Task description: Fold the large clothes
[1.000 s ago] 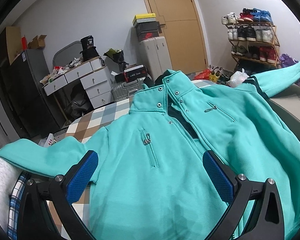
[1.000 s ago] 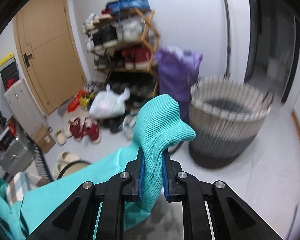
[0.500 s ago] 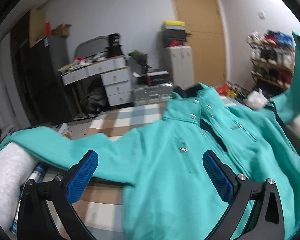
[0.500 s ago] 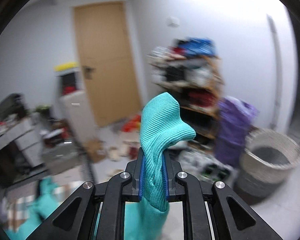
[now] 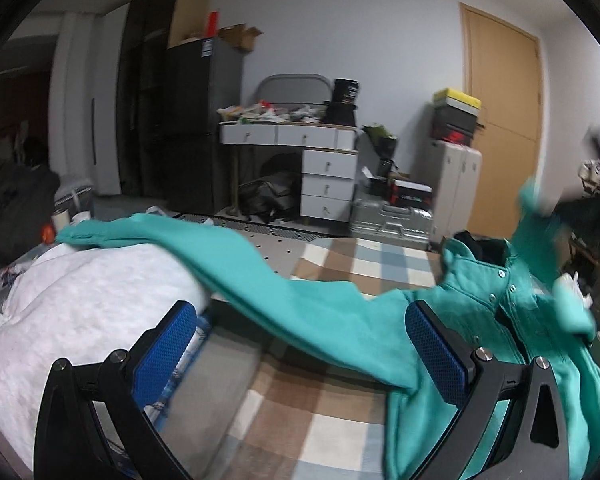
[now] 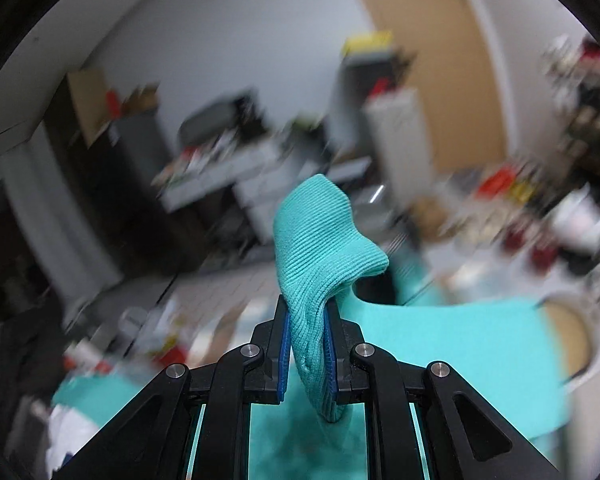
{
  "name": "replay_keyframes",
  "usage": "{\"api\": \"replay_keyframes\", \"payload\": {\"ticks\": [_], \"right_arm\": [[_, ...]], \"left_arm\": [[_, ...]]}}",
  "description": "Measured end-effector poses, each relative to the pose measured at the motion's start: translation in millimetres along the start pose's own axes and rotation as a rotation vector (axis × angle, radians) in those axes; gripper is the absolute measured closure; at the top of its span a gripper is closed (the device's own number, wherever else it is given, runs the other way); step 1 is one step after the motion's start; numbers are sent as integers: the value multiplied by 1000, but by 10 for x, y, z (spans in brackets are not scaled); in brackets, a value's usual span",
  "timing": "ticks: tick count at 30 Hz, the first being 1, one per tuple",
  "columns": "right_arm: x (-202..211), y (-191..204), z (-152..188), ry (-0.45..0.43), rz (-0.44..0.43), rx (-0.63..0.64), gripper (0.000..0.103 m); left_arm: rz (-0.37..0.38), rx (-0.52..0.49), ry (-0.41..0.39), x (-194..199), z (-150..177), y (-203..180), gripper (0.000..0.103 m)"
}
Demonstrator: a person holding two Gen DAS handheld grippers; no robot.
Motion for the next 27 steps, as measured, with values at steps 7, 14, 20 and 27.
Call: {"api": "replay_keyframes", "payload": {"ticks": [7, 14, 20, 27], "right_arm": [[-1316, 668, 1673, 321, -4, 244, 89], [-1211, 829, 2020, 360, -164, 371, 54], [-780, 195, 1237, 175, -59, 233, 9], [-1087, -1231, 1012, 227, 616, 346, 15]], "left_arm": [[9, 32, 10, -121, -22, 76, 1], [30, 38, 11, -130, -10, 43, 1], [26, 8, 18, -137, 19, 84, 1], [-7, -61, 36, -178, 101, -35, 1]]}}
Point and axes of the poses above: each gripper's, at about its wrist camera, not at the fingertips, and x roughly against the way its jaws point, y to its left, z to its underside, the point moved 3 cm from there along -x, roughly the way its jaws point, and after that the axes turned 2 degrees about -x, right-handed, at the moved point
